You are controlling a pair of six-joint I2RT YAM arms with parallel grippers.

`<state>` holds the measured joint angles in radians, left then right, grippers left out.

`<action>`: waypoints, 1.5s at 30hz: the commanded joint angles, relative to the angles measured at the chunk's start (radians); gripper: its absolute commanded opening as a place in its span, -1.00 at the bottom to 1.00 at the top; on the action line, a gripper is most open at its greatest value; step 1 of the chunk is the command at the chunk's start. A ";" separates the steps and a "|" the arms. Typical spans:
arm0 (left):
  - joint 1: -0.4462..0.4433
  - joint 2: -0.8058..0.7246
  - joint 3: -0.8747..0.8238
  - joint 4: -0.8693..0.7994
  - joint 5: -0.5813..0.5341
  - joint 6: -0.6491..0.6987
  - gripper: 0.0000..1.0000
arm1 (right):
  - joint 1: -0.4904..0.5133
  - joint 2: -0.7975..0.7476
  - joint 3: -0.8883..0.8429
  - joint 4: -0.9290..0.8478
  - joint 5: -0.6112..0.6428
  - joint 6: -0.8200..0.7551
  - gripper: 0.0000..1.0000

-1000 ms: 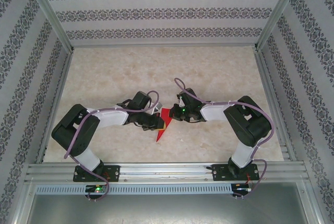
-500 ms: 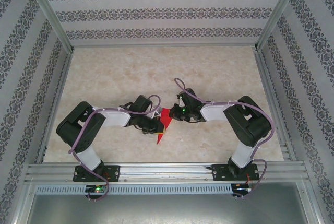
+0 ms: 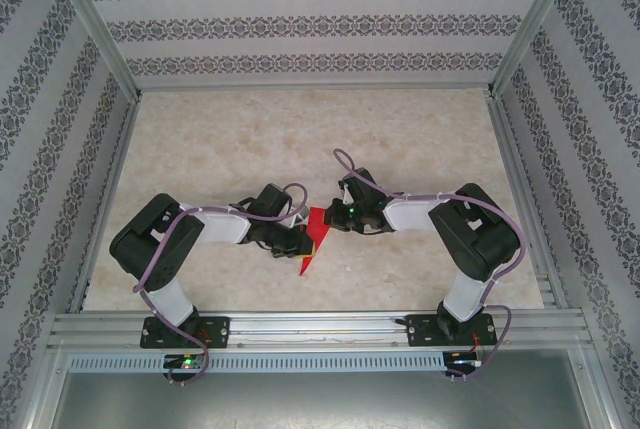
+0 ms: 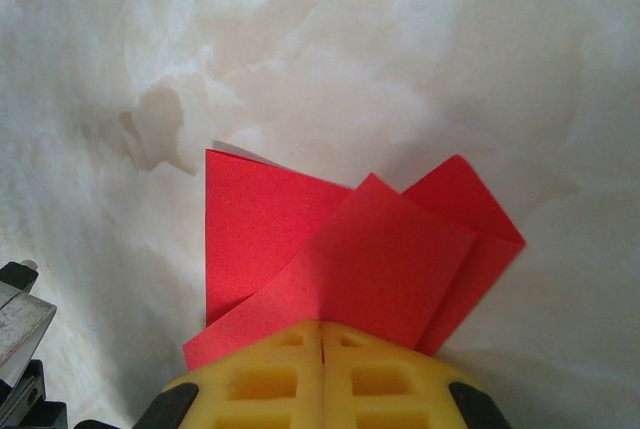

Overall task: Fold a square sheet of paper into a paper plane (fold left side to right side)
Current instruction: Fold the wing for the fifth time at the center of the table.

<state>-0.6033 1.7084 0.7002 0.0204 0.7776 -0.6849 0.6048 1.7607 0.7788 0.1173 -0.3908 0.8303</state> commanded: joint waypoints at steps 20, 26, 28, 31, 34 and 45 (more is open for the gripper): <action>-0.021 0.064 0.018 -0.138 -0.112 0.085 -0.99 | 0.047 -0.241 -0.111 0.031 0.076 0.013 -1.00; -0.023 0.070 0.021 -0.143 -0.119 0.087 -1.00 | 0.097 -0.204 -0.128 0.122 0.088 0.043 -1.00; -0.023 0.070 0.020 -0.145 -0.120 0.087 -1.00 | 0.101 -0.182 -0.134 0.159 0.078 0.058 -1.00; -0.023 0.072 0.023 -0.146 -0.121 0.087 -1.00 | 0.116 -0.146 -0.130 0.196 0.070 0.071 -1.00; -0.022 0.073 0.024 -0.149 -0.123 0.087 -1.00 | 0.128 -0.116 -0.128 0.220 0.072 0.084 -1.00; -0.023 0.072 0.027 -0.161 -0.127 0.091 -1.00 | 0.121 -0.052 -0.144 0.228 0.101 0.072 -1.00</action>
<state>-0.6090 1.7329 0.7403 -0.0452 0.7624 -0.6266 0.7246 1.6886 0.6537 0.3237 -0.3153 0.8963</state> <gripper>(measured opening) 0.035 0.048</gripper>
